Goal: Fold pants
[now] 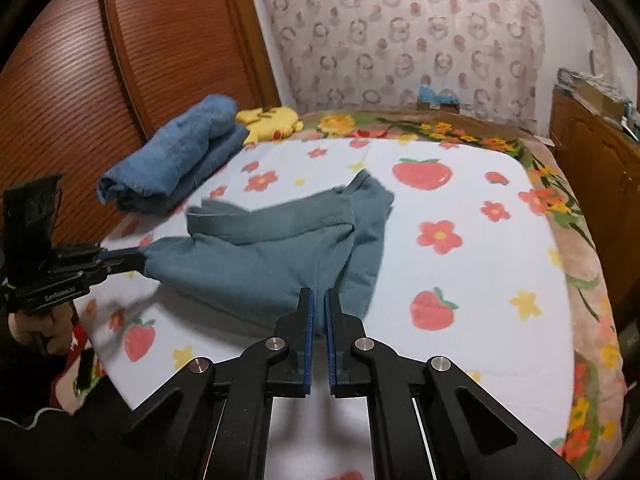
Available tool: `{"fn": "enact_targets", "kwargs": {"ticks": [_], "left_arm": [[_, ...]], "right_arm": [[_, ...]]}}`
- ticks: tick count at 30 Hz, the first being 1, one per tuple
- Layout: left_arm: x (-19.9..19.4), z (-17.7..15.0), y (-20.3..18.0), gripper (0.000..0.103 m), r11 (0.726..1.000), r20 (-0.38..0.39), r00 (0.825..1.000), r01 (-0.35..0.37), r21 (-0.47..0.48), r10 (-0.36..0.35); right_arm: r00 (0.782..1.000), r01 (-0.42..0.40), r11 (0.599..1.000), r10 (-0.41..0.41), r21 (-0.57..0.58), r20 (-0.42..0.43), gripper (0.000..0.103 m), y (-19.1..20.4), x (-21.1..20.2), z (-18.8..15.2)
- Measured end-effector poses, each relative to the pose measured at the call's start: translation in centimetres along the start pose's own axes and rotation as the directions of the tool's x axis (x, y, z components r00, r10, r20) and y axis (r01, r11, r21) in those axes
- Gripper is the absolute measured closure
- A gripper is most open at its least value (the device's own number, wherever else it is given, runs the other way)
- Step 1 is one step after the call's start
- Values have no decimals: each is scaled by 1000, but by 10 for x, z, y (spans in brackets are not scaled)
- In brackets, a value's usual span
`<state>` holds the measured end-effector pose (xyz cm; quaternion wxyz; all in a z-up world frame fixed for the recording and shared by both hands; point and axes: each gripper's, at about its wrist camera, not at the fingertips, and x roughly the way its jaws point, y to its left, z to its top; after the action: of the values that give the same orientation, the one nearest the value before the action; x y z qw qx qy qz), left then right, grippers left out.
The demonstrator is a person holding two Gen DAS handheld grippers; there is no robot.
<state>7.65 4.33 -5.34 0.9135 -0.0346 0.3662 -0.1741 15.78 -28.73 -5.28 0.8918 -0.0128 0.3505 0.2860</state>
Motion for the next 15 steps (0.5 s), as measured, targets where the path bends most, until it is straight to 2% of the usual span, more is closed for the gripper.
{"fn": "enact_targets", "kwargs": {"ticks": [10, 15], "left_arm": [[-2, -17, 2, 99, 1000, -51, 999, -5, -9, 4], [-2, -15, 6, 97, 999, -47, 999, 5, -33, -7]], "right_arm": [[1000, 27, 1000, -27, 9, -6, 102, 1, -18, -18], [1000, 18, 1000, -18, 6, -3, 102, 1, -16, -10]]}}
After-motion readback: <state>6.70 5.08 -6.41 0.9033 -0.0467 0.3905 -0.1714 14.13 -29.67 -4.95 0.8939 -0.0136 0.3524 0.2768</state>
